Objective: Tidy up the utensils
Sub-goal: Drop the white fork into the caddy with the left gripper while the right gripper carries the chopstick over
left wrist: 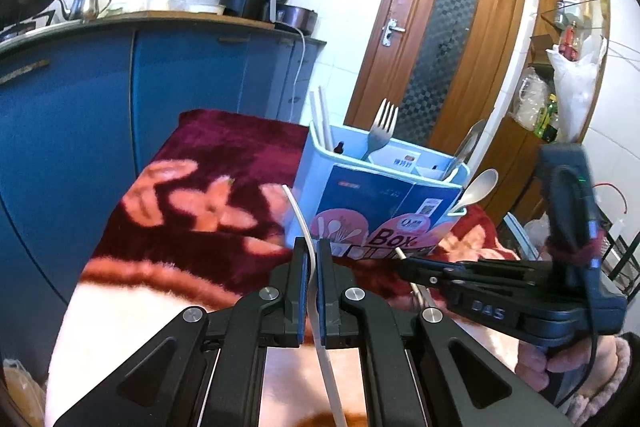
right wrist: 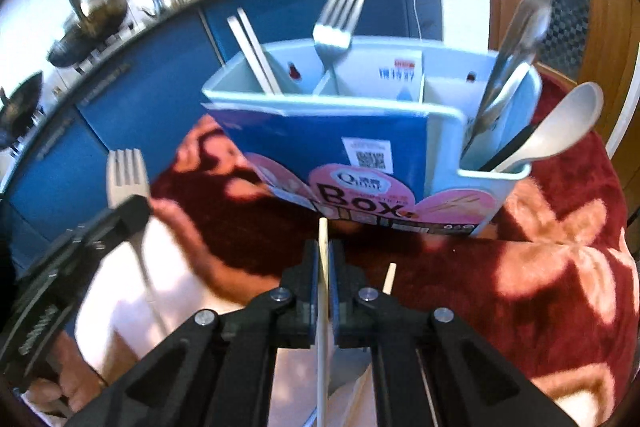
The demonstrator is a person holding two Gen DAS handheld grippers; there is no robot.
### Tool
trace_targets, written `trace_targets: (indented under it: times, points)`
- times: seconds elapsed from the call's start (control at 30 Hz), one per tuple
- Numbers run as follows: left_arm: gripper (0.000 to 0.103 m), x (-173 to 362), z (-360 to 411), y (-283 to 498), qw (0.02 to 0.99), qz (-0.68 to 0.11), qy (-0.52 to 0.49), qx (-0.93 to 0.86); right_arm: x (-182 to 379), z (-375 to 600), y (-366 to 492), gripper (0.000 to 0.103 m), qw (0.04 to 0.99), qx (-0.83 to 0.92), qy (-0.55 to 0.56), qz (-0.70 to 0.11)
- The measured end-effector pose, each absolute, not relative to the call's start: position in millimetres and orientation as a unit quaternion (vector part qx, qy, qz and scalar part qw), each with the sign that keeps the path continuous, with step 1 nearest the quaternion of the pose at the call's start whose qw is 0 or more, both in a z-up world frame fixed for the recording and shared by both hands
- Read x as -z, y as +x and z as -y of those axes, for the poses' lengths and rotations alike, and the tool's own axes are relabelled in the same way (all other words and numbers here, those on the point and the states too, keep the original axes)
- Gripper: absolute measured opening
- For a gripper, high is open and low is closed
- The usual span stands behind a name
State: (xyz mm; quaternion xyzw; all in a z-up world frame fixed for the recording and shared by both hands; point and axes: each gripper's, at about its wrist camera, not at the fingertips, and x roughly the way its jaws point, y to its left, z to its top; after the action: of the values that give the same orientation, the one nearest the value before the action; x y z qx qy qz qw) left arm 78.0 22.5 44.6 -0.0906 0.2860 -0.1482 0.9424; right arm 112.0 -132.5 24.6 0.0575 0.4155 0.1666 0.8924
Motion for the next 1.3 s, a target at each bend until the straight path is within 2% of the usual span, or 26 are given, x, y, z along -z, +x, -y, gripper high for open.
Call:
trace_targets:
  times: [0.37,0.63,1.03,1.3]
  points:
    - [0.004,-83.7,-18.6,64.9,0.958,-0.229,-0.078,0.152,-71.5,172.9,64.5,0.006,0.933,-0.162,0.124,-0.297]
    - [0.004,-107.8,-8.3,70.4,0.966,-0.198,-0.062,0.153,-87.2,189.3,62.1,0.006,0.951,-0.137,0.15,-0.234]
    - [0.004,-154.6,0.5,102.1,0.983,-0.119,-0.047,0.132,-89.9,203.3,63.3,0.006,0.961,-0.119,0.149,-0.2]
    - [0.004,-159.8,7.9,135.4,0.986,-0.096,-0.056,0.122,-96.5,209.7,70.0,0.006,0.969,-0.108,0.146,-0.167]
